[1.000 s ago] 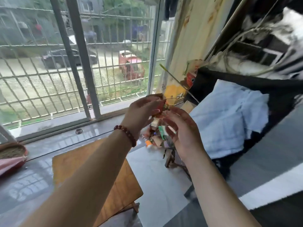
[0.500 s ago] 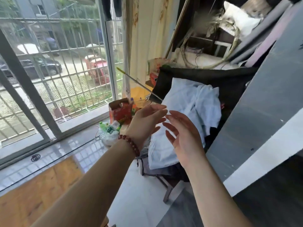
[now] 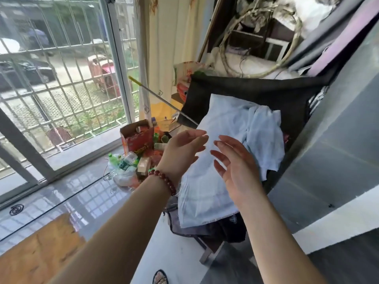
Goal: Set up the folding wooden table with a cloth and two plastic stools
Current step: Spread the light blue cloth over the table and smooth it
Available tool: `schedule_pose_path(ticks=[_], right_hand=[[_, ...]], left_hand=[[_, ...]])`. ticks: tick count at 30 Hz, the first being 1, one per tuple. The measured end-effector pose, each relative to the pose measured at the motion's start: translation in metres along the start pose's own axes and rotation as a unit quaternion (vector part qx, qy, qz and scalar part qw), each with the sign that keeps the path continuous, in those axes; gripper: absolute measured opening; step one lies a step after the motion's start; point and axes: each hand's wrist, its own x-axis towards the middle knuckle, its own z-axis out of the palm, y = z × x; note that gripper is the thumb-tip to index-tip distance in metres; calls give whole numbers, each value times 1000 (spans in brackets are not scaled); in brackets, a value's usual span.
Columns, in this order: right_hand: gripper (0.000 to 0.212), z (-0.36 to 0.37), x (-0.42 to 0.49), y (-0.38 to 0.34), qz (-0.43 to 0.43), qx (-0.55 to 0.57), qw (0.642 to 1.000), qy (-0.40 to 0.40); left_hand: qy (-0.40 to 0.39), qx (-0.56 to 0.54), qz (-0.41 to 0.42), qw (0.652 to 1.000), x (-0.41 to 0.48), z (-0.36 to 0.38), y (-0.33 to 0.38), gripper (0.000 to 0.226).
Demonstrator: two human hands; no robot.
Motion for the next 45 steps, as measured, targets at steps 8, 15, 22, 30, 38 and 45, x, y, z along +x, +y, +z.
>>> schedule_pose_path(ticks=[8, 15, 22, 30, 38, 45], right_hand=[[10, 8, 98, -22, -44, -37, 996, 67], [9, -16, 141, -27, -71, -49, 988, 131], [20, -52, 183, -31, -68, -93, 975, 192], [10, -99, 243, -37, -83, -179, 960, 197], [23, -154, 302, -38, -90, -275, 937, 194], [35, -180, 325, -30, -58, -351, 910, 213]], left_hand=[[-54, 54, 31, 997, 111, 12, 16, 7], [-145, 52, 22, 988, 162, 49, 10, 6], [-161, 64, -5, 985, 206, 79, 0, 7], [-135, 81, -38, 987, 252, 131, -15, 10], [-115, 140, -55, 982, 289, 183, -34, 16], [-90, 259, -58, 960, 311, 217, -60, 47]])
